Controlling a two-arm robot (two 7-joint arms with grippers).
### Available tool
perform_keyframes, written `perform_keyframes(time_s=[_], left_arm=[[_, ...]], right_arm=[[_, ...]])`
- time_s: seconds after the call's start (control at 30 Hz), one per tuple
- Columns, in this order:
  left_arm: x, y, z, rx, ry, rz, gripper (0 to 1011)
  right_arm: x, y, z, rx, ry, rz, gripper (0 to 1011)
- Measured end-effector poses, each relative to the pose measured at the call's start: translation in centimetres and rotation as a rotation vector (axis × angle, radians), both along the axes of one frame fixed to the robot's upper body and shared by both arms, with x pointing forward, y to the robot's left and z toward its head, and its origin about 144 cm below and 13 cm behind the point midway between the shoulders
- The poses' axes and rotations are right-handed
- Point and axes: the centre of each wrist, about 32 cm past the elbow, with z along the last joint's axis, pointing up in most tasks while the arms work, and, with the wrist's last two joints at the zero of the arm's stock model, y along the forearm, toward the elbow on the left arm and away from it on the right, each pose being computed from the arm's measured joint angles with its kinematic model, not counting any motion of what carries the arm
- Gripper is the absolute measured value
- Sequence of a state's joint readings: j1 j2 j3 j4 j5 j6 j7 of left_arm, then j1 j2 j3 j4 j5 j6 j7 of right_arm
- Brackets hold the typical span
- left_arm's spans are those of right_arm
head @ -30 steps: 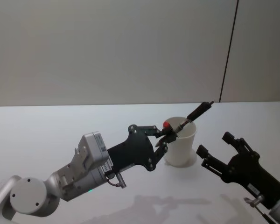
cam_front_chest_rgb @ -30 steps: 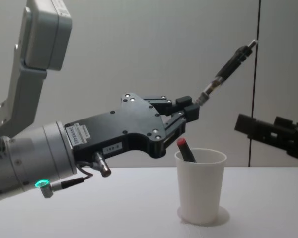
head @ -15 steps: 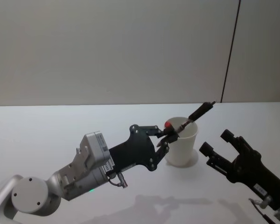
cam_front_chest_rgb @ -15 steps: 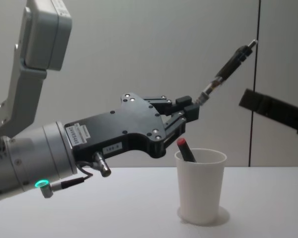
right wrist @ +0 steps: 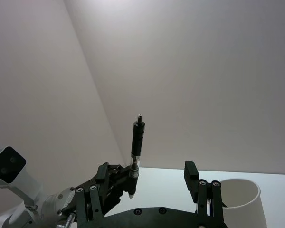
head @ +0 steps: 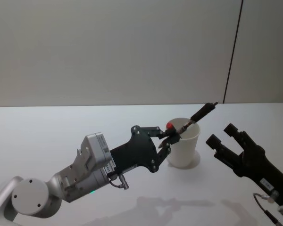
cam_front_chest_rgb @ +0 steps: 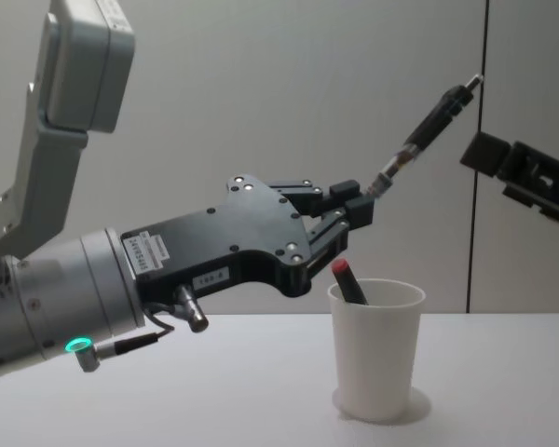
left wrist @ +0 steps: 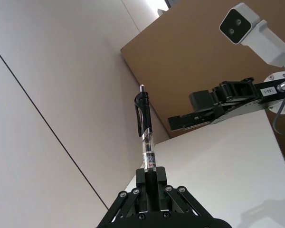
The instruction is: Place the pen into the pen holder.
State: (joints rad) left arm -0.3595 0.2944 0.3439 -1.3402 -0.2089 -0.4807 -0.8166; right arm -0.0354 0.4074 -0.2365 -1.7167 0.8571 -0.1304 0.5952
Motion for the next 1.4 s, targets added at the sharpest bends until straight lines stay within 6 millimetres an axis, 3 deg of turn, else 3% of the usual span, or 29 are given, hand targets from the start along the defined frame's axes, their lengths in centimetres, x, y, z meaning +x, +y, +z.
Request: perform_keyframes(time_s=[0.8,1.4], left_arm=[[0.0,0.0,0.0,0.000,0.000,0.000,137],[0.0,0.0,0.0,0.000,0.000,0.000,137]], right_arm=[[3.2,1.3,0.2,0.016,0.017,0.108,1002],[4.2,2.1,0.9,0.012,0.000,0.134,1002]])
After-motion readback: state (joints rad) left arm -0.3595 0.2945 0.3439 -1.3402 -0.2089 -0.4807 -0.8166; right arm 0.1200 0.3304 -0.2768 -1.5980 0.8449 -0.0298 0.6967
